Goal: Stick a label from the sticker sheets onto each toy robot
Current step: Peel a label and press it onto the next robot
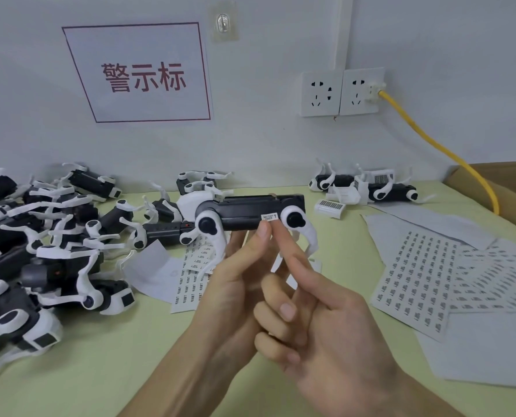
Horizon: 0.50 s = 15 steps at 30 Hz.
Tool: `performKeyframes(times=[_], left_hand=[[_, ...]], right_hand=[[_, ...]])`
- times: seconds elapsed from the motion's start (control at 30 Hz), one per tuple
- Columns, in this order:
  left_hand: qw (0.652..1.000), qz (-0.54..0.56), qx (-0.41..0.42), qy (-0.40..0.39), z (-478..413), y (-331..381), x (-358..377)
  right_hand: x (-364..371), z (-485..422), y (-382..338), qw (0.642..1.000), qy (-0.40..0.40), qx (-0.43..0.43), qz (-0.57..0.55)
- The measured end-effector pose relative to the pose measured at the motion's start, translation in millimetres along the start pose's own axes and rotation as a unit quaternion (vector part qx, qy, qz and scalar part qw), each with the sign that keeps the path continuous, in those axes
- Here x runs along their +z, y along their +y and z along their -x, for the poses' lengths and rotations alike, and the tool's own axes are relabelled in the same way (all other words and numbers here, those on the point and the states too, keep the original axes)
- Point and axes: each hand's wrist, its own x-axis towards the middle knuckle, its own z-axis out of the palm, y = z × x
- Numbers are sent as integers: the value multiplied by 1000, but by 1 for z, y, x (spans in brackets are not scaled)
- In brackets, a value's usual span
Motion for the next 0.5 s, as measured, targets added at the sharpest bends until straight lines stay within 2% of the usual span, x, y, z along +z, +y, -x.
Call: performKeyframes(times=[0.5], left_hand=[[1000, -3, 8, 7, 0, 2, 0]], right_hand=[[-2, 0, 2, 1000, -16, 4, -8]])
